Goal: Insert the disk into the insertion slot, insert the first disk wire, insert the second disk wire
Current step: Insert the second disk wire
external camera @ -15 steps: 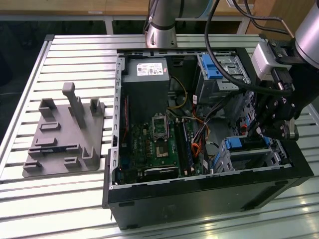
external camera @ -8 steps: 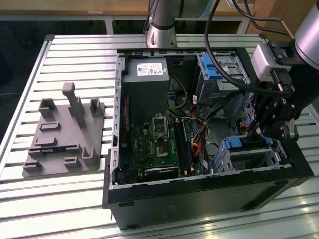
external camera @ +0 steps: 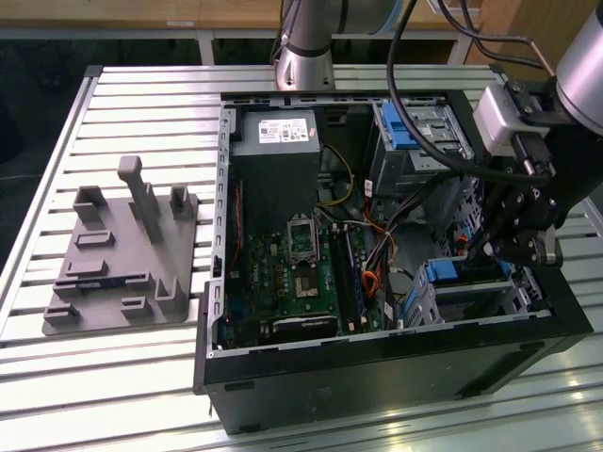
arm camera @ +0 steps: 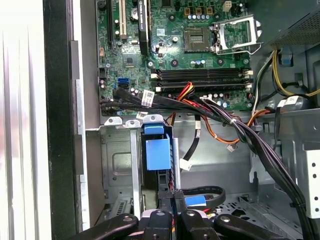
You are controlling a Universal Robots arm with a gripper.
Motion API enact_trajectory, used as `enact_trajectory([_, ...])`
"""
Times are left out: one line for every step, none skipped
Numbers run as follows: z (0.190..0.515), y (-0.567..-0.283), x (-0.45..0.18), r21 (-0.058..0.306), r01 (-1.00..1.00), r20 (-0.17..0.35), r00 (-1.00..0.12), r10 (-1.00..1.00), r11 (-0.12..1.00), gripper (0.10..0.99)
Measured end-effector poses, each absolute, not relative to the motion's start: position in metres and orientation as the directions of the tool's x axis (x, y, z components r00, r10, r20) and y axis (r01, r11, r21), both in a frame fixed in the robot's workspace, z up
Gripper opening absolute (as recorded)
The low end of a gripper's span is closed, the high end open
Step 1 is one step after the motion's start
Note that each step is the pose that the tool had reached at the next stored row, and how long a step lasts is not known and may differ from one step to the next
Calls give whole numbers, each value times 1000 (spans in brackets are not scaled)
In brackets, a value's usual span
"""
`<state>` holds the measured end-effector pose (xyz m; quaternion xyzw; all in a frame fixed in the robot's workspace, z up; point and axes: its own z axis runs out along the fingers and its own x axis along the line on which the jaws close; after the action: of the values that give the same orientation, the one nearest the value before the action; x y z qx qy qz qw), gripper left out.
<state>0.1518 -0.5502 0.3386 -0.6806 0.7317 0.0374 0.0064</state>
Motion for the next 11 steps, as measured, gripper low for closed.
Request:
enact_trajectory([338,-550,152,46,-996,-60,-74,-995,71,145])
enact_trajectory([338,-550,152,46,-996,-60,-74,-995,71,145])
enact_trajectory([338,-550,152,46,-996,-60,-74,-995,71,145])
enact_trajectory([338,-550,152,47,-996,-60,-74,-995,71,145])
enact_trajectory([338,-550,152,47,-996,-60,-74,-995,71,145])
enact_trajectory([338,-550,152,47,-996,-60,-74,-995,71,145])
enact_trajectory([338,-550,152,47,-996,-60,-74,-995,71,145])
enact_trajectory([337,-550,152,47,-996,-60,-74,-995,71,145])
enact_trajectory([337,-551,152,48,-996,-60,-74,-995,71,145])
enact_trajectory([337,-551,152,48,-996,-60,-74,-995,71,145])
enact_trajectory([337,-551,152,48,-996,-60,-74,-995,71,145])
